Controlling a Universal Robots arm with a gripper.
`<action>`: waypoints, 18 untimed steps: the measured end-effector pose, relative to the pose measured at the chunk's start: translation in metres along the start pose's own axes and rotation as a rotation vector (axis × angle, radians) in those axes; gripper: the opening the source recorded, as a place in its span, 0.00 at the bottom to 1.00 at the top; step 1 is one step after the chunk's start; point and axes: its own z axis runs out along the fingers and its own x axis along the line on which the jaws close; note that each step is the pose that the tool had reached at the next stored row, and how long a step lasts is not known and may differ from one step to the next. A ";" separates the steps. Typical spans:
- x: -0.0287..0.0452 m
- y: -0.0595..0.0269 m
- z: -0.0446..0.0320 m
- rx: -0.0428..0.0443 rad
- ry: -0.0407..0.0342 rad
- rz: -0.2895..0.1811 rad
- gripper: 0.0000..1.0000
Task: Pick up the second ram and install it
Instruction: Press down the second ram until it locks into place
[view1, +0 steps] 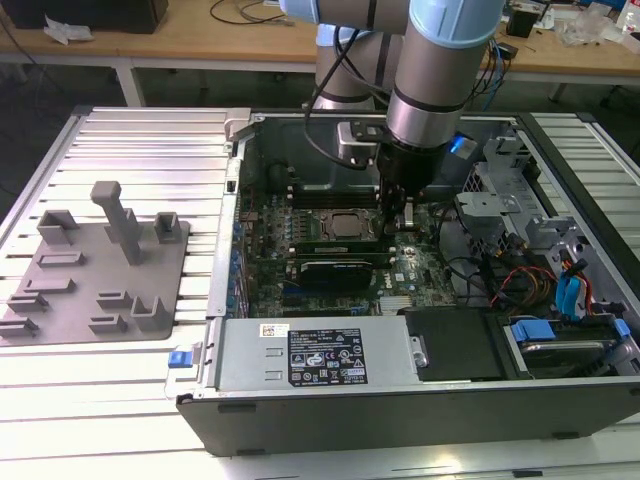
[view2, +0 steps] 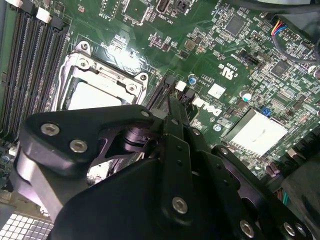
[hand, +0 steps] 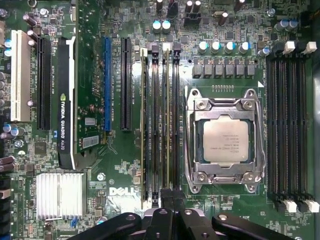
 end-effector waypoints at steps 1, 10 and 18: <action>0.0000 -0.0001 0.0021 0.0001 0.0000 0.000 0.08; 0.0000 -0.0002 0.0058 -0.0001 0.0005 0.000 0.08; 0.0000 0.0029 -0.0022 0.0000 0.0003 0.000 0.08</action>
